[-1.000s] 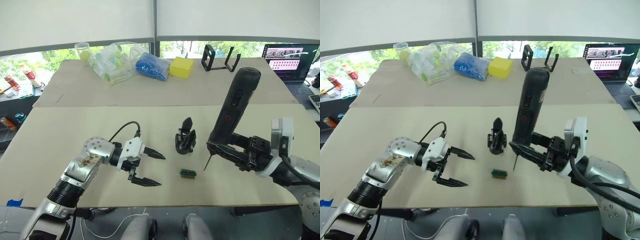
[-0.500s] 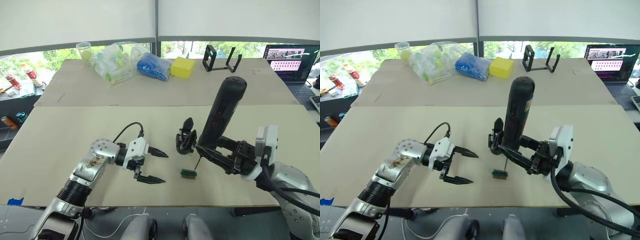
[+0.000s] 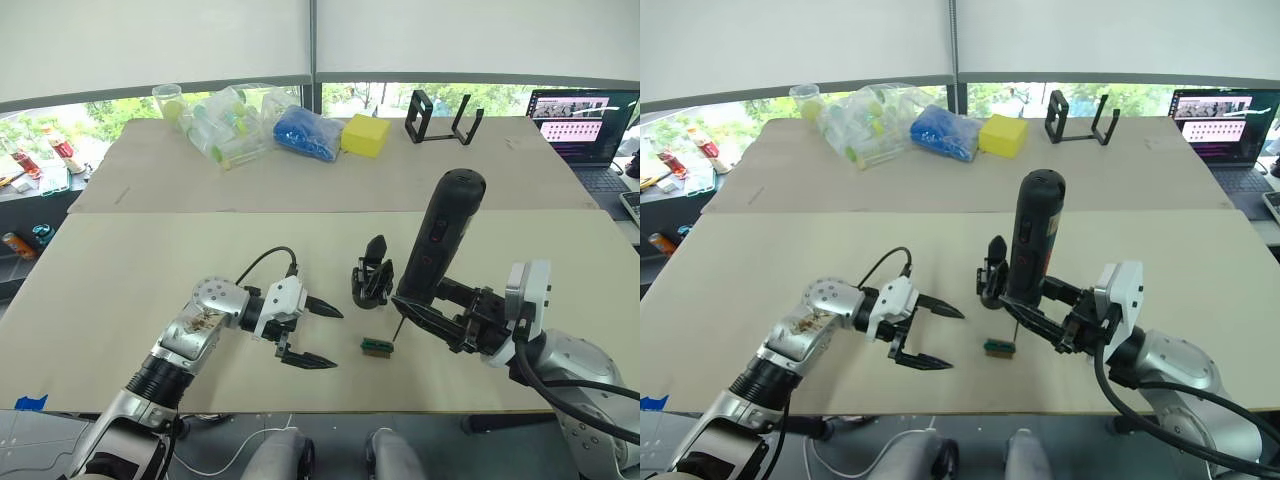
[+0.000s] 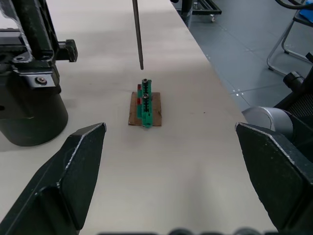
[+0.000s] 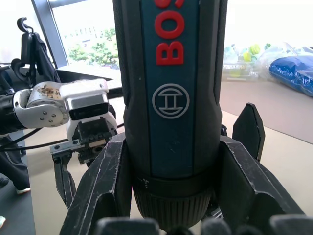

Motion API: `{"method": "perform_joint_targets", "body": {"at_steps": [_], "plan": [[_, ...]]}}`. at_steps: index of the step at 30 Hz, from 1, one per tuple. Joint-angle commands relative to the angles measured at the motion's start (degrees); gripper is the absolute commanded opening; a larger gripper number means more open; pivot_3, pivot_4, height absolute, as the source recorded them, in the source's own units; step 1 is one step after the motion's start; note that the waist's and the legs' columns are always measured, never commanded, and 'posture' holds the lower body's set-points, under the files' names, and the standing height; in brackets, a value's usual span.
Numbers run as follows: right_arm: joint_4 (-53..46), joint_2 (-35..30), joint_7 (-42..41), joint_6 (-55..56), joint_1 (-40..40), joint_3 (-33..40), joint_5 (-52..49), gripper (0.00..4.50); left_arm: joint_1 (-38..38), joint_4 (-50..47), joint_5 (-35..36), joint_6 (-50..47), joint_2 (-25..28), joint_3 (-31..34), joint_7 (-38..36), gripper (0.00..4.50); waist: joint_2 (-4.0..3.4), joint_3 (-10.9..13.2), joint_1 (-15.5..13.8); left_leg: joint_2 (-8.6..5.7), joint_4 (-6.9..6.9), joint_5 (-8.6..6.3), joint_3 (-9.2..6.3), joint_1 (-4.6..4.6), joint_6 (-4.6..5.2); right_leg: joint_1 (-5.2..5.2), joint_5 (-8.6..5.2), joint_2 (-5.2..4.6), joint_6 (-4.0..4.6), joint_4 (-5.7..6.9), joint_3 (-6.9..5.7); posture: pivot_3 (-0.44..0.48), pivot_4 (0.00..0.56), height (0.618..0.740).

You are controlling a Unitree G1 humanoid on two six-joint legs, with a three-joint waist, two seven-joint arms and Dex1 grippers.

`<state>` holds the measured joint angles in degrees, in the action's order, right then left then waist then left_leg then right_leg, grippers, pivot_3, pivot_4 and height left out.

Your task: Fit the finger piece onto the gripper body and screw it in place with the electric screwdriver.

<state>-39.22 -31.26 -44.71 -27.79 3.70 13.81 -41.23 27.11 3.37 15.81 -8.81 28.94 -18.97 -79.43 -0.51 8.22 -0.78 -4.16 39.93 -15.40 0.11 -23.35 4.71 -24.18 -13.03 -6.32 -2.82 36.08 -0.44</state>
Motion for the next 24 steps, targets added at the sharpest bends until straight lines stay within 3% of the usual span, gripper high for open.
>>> {"method": "perform_joint_targets", "body": {"at_steps": [1, 24], "plan": [[-1.4, -0.6, -0.5, 2.9, -0.4, 0.7, -0.5, 1.91, 1.5, 0.4, -0.4, 1.0, -0.6, 0.0, 0.1, 4.50, 0.00, 0.0, 0.0, 0.00, 0.00, 0.00, 0.00, 0.00, 0.00, 0.00, 0.00, 0.00, 0.00, 0.00, 0.00, 0.000, 0.150, 0.740], [-1.6, -0.4, 0.3, 3.5, -0.8, -0.8, -0.5, 1.91, 2.5, -0.5, -1.0, -1.9, -1.9, -0.5, 1.5, 4.50, 0.01, 0.0, 0.0, 0.00, 0.02, 0.00, 0.00, 0.00, 0.00, 0.00, 0.00, 0.00, 0.00, 0.01, 0.02, 0.000, 0.150, 0.740]]}}
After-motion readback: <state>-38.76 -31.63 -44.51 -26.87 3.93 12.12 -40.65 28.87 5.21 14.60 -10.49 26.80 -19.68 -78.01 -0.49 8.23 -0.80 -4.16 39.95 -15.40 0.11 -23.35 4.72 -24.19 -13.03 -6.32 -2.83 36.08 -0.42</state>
